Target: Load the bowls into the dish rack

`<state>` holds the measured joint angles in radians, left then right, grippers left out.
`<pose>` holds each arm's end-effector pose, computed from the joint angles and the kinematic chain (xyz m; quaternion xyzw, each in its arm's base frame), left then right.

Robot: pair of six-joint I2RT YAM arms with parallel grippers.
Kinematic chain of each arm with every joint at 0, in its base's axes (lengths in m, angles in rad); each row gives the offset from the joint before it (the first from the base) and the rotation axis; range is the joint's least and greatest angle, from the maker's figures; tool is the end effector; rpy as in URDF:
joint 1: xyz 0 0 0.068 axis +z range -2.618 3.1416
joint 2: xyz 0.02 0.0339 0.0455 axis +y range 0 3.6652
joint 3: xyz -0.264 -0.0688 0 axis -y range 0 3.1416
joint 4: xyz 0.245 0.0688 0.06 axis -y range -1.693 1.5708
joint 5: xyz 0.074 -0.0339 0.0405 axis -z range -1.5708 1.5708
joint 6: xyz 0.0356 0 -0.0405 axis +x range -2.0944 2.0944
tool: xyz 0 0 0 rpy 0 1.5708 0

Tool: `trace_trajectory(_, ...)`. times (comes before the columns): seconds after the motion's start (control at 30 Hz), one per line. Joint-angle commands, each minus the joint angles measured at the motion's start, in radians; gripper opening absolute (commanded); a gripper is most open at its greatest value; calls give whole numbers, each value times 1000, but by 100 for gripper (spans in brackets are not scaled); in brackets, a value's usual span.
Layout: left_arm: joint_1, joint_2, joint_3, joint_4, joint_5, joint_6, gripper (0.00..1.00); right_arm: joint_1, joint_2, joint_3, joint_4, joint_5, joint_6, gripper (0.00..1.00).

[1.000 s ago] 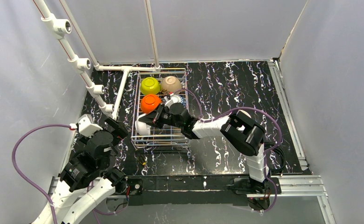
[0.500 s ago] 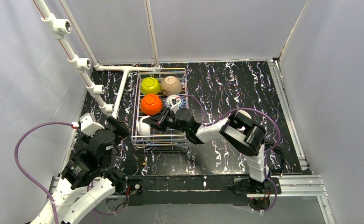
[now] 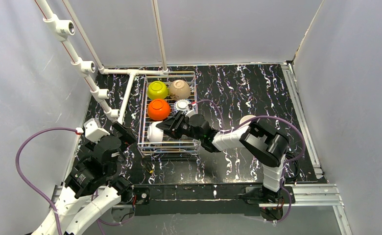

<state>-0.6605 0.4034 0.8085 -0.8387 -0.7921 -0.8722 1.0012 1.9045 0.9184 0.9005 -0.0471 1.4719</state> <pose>0.0697 -0.0220 0.3272 -0.2887 0.7511 -0.1103 0.5833 0.2148 0.3385 0.1824 0.1563 0.7199 0.6443 0.2054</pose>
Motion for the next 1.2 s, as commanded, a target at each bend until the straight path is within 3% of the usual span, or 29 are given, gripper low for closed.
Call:
trace_trajectory(0.0,-3,5,18,1,-22,-4,98,-9,-47,-46,-173,80,-116,51)
trace_trajectory(0.43,-4,11,14,1,-17,-7,98,-12,-126,-71,-207,163,-179,72)
trace_trajectory(0.67,-3,10,18,0,-16,1,98,-15,-121,29,-260,131,-302,76)
trace_trajectory(1.0,-4,3,19,1,-19,3,98,-23,-278,219,-557,171,-631,77)
trace_trajectory(1.17,-4,5,21,2,-18,6,98,-37,-444,292,-907,427,-844,77)
